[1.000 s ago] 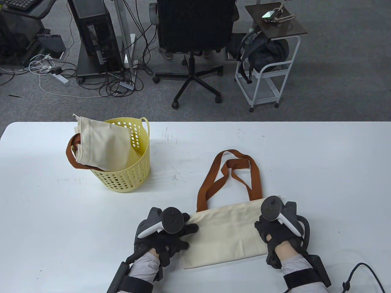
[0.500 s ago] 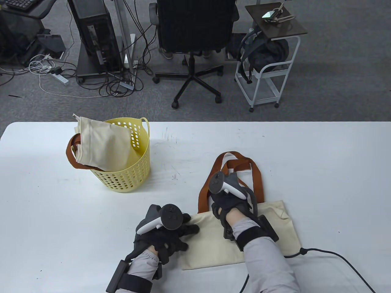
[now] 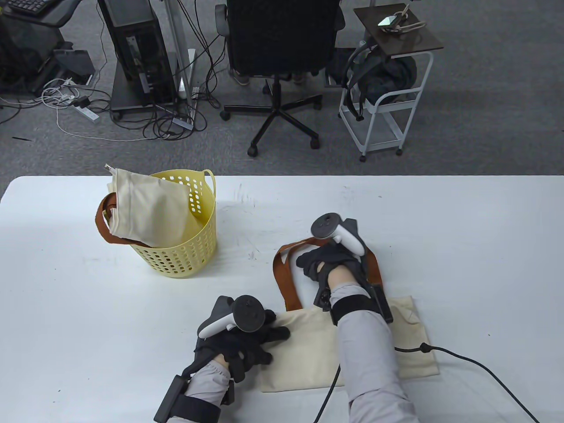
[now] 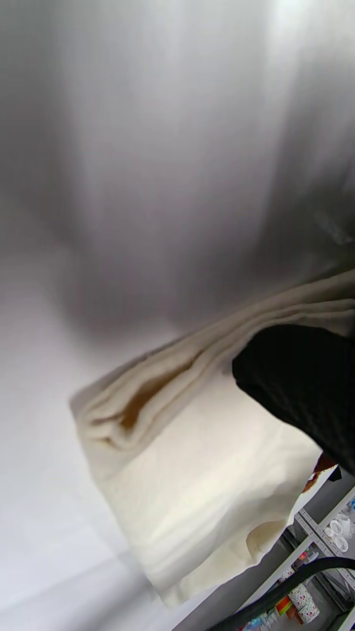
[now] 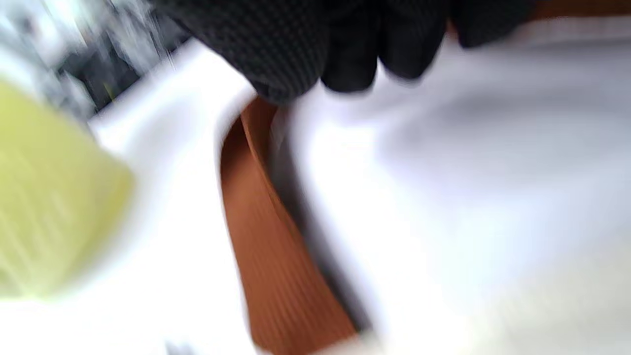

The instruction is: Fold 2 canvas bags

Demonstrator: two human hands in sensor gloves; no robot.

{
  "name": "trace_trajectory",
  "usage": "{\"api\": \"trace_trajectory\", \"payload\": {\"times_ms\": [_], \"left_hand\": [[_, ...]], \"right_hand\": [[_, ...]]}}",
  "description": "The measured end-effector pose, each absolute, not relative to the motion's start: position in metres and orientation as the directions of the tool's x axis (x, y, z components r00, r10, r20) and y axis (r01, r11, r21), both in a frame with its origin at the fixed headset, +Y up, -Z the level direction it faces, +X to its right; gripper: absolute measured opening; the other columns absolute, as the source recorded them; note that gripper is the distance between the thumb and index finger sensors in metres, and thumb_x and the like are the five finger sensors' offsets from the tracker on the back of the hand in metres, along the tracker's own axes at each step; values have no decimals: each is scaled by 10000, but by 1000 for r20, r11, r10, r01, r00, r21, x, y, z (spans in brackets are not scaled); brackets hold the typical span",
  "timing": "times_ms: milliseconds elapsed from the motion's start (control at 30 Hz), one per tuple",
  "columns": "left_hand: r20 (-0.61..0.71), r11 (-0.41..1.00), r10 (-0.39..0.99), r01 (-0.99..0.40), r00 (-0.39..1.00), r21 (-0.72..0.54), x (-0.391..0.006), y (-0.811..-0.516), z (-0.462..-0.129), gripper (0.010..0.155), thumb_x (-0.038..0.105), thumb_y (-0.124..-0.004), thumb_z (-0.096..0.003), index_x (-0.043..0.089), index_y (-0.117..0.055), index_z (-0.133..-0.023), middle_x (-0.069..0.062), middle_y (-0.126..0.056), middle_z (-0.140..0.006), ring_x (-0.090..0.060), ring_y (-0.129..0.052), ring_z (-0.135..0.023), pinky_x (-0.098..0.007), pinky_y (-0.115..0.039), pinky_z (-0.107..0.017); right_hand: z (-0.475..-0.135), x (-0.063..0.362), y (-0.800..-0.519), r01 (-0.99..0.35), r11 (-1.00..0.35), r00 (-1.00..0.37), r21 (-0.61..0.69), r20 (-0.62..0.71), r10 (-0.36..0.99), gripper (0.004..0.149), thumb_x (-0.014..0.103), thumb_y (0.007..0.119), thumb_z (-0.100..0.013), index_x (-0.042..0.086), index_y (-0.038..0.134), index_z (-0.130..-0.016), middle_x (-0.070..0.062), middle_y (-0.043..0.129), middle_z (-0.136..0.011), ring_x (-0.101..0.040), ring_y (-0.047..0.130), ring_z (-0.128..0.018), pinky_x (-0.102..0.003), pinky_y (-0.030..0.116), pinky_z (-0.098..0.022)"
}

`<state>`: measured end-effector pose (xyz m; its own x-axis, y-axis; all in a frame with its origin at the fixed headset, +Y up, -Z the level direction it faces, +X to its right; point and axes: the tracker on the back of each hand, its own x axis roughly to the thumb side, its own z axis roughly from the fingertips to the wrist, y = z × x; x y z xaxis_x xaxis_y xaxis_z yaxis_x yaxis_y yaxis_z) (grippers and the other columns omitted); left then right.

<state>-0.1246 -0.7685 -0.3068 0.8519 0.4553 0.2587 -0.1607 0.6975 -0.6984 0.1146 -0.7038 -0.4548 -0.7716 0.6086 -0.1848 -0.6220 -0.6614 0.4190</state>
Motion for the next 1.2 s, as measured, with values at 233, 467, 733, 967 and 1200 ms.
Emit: {"api": "trace_trajectory", "payload": {"times_ms": [233,467,733,967,1200], "left_hand": [[254,707,438,-156,862,-690,-124,-768,-307,673,292,-884,-577,430,-517,-1125,76,-195,-1200,-295,-44,-1118,-713,-112,-732],[249,700,451,-166,857,-695,-124,-769,-307,674,287,-881,-575,429,-516,-1124,75,-189,-1199,-292,-34,-1116,-710,-98,-728],[243,696,458,-175,855,-696,-124,-770,-307,674,276,-885,-575,424,-522,-1124,71,-194,-1199,-289,-34,-1118,-708,-94,-729],[245,702,451,-172,858,-691,-124,-769,-307,675,275,-884,-575,419,-521,-1125,62,-195,-1200,-301,-38,-1117,-708,-104,-731],[244,701,454,-174,857,-692,-124,-769,-307,674,275,-882,-575,420,-519,-1124,61,-191,-1199,-303,-34,-1115,-709,-100,-730]], "right_hand": [[-437,184,-694,-568,-807,-804,161,-322,501,876,435,853,-453,110,366,-1105,-251,367,-1125,-539,338,-997,-737,305,-674],[-427,183,-755,-510,-775,-828,373,-458,324,1095,506,873,-432,171,39,-1058,-326,287,-1096,-579,274,-973,-740,268,-660],[-430,130,-753,-350,-922,-922,162,-233,309,689,199,801,-491,217,425,-1068,-83,857,-811,-346,778,-788,-635,509,-680],[-421,76,-751,-363,-831,-932,422,-143,334,906,631,595,-467,107,218,-1103,-348,497,-1046,-568,416,-949,-781,242,-620],[-413,36,-771,-200,-806,-980,558,-126,156,1152,761,679,-398,139,-57,-1029,-446,121,-1019,-676,96,-882,-821,131,-568]]}}
